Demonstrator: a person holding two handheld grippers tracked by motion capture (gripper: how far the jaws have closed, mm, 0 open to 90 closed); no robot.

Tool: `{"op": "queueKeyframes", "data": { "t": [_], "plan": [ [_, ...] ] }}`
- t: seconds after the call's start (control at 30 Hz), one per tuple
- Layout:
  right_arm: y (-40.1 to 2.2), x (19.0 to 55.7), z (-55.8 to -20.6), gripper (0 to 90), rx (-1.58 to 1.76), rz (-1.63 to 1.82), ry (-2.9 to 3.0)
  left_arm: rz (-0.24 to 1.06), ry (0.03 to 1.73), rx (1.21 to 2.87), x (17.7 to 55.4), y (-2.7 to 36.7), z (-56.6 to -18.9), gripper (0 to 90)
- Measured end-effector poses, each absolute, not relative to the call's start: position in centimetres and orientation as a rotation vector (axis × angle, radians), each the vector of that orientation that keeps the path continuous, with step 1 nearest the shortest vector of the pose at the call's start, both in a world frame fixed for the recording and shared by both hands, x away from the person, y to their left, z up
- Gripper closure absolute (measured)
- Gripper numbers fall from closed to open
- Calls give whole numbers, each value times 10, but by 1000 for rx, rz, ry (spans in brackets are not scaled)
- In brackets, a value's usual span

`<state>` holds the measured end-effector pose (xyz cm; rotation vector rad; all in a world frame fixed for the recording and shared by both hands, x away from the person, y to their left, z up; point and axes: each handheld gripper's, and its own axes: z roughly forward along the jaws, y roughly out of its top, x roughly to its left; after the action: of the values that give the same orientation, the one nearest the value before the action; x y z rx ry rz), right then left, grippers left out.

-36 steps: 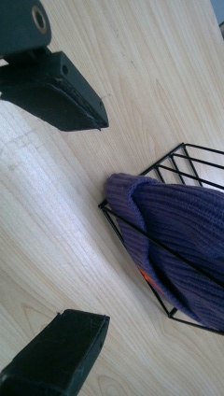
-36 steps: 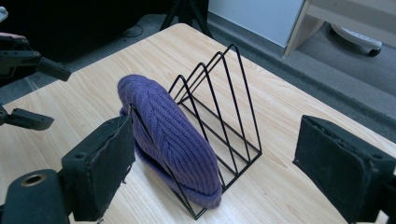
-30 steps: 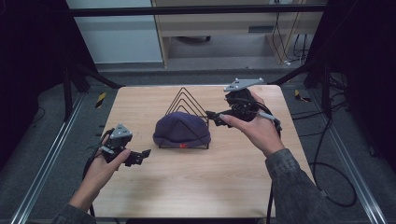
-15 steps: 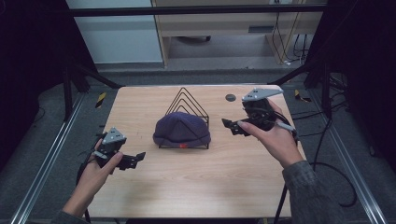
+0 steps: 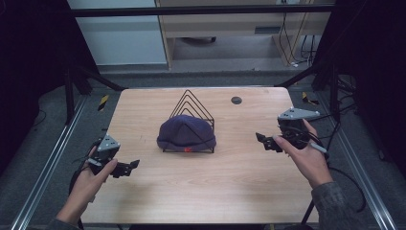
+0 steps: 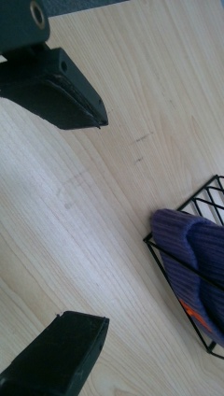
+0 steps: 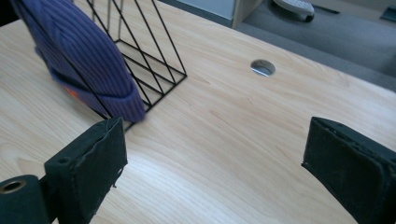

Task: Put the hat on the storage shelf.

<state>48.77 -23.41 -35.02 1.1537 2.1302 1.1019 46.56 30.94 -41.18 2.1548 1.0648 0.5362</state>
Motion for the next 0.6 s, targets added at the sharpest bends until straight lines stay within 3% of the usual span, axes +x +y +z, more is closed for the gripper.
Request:
{"op": "queueKeyframes", "data": {
  "t": [0.6],
  "plan": [
    [-258, 485, -419, 132, 1324, 1043, 2162, 503, 1122, 2207, 478, 316, -444, 40]
  ]
}}
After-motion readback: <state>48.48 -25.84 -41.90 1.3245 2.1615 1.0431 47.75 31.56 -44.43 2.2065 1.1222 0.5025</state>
